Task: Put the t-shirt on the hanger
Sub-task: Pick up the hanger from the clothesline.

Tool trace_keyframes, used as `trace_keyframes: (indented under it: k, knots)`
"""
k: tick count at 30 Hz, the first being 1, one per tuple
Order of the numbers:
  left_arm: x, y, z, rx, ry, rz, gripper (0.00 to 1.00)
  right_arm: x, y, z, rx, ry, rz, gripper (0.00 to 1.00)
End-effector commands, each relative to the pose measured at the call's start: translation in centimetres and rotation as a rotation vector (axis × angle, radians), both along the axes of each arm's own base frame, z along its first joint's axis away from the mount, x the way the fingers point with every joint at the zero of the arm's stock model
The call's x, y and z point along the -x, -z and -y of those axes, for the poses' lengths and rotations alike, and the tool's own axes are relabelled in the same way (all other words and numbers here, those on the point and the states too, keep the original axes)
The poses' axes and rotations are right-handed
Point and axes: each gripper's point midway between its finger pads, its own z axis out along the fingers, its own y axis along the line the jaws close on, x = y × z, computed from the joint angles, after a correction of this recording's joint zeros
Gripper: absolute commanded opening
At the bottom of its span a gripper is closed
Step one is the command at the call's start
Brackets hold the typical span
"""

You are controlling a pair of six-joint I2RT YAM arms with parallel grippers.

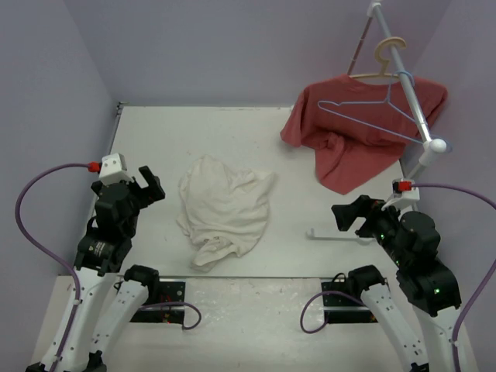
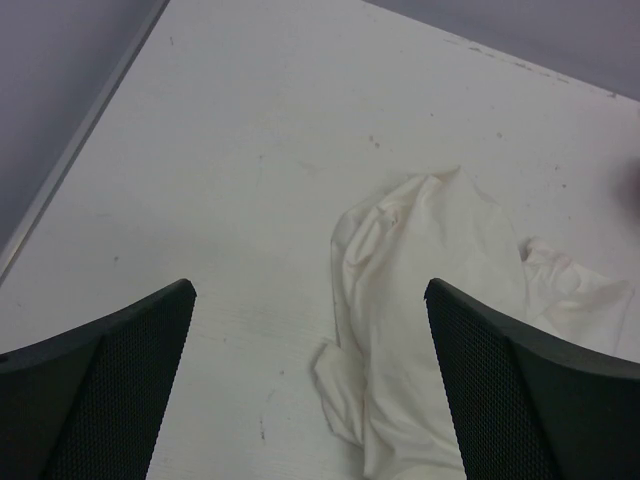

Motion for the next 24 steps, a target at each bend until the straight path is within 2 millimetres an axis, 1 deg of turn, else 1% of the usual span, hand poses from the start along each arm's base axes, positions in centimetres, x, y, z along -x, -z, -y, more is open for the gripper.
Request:
trace_keyframes:
  k: [1,6,9,11,13,14,17,19,21,22,24]
  knots:
    - [-0.3,-1.7,0.2,0.025,-0.001,0.064,1.00,-0.6,-0.6,0.5,-0.027,0.049,0.038,0.99]
    - [-0.4,-1.6,0.3,0.027,0.006,0.064,1.00,-1.0,-0.4,0.3,-0.058,0.064,0.025,0.99]
    - [-0.4,-1.6,0.3,0.028,0.007,0.066,1.00,-1.4,-0.4,-0.4,-0.180,0.100,-0.019,0.99]
    - [-0.5,-1.6,0.5,0.028,0.015,0.067,1.00,-1.8,-1.1,-1.4,-0.270,0.090,-0.023,0.99]
    - [-0.6,-1.6,0.6,0.029,0.023,0.067,1.00,-2.2,-1.7,-3.3,-0.357,0.016,-0.020,0.99]
    - [-0.6,-1.5,0.7,0.029,0.026,0.068,1.00,-2.0,-3.7,-5.2,-0.429,-0.092,0.032,0.99]
    - [-0.5,-1.7,0.8,0.030,0.033,0.076,1.00,-2.2,-5.2,-8.6,-0.519,-0.291,0.053,0.99]
    - [-0.5,-1.8,0.8,0.031,0.035,0.082,1.00,-3.6,-5.1,-9.0,-0.521,-0.277,0.021,0.99]
    - [-0.3,-1.9,0.8,0.034,0.037,0.093,1.00,-6.3,-5.1,-9.1,-0.476,-0.178,0.016,0.99]
    - [-0.3,-2.0,0.8,0.035,0.037,0.097,1.00,-6.6,-5.9,-9.1,-0.477,-0.168,0.027,0.99]
    - [-0.3,-2.0,0.9,0.035,0.042,0.099,1.00,-9.4,-5.9,-9.2,-0.433,-0.043,-0.002,0.99]
